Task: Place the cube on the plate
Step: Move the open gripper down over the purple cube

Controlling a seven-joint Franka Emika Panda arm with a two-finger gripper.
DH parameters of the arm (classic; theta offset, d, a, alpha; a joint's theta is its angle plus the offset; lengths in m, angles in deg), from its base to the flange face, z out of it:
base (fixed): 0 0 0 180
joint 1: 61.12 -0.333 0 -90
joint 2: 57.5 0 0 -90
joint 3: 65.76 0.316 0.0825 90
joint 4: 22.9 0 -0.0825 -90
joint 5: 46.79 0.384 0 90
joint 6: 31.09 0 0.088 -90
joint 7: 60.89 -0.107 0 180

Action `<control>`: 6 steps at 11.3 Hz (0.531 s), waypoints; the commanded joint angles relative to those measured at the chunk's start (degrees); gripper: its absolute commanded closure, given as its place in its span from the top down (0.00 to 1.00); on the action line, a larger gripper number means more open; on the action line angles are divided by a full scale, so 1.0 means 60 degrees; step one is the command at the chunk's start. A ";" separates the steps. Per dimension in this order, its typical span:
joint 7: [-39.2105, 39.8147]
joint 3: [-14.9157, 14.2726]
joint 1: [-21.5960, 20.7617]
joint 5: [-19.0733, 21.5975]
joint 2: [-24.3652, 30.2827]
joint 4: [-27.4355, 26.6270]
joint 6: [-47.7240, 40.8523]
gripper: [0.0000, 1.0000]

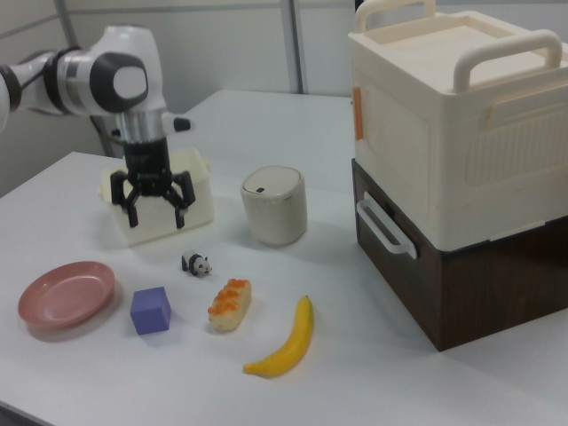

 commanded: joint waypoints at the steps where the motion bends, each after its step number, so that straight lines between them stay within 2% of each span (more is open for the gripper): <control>1: 0.0700 0.0325 -0.0130 -0.0537 0.0200 -0.1880 0.1424 1.00; 3: 0.0789 0.0457 -0.0203 -0.0842 0.0026 -0.2703 0.2232 1.00; 6: 0.0803 0.0501 -0.0277 -0.1006 -0.0370 -0.2793 0.2264 1.00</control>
